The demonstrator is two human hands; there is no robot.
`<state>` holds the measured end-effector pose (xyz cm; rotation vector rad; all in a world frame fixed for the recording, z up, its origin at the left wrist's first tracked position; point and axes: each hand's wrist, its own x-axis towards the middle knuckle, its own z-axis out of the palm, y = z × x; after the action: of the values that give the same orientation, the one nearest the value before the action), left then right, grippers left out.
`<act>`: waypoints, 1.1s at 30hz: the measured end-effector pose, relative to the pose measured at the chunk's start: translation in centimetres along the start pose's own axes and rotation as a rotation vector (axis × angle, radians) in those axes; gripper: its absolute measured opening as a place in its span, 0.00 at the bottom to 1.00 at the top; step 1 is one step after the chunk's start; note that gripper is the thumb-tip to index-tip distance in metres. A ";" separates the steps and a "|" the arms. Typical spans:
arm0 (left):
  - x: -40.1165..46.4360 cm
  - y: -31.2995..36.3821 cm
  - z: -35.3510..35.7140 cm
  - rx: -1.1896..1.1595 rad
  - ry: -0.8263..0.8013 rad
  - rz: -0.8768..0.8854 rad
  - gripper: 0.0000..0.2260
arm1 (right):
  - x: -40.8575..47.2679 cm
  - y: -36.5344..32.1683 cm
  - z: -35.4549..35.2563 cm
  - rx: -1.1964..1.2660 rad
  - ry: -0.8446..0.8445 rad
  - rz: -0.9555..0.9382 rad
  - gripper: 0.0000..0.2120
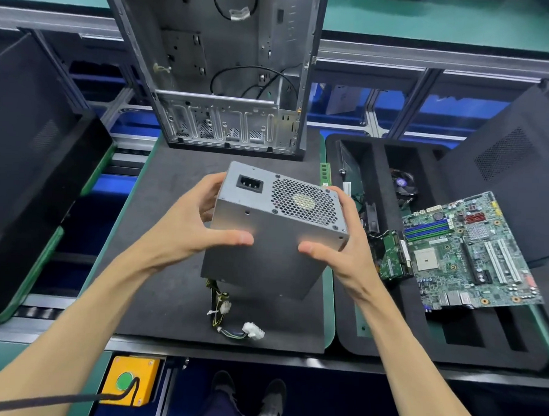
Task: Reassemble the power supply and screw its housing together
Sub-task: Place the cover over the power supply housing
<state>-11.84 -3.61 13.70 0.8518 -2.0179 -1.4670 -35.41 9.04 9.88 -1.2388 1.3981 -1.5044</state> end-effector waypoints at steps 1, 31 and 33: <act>0.2 -0.1 0.0 -0.048 0.030 -0.004 0.35 | 0.4 -0.2 -0.1 0.001 -0.006 0.006 0.42; -2.8 -5.9 -3.0 -0.454 0.209 -0.216 0.43 | 2.5 0.9 1.2 -0.097 -0.078 0.053 0.54; -2.6 -5.5 -3.5 -0.395 0.216 -0.177 0.44 | 2.3 1.8 1.1 -0.157 -0.109 0.020 0.53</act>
<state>-6.49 -5.21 9.41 0.9842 -1.4608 -1.7122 -35.16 6.29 8.39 -1.3768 1.4739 -1.3129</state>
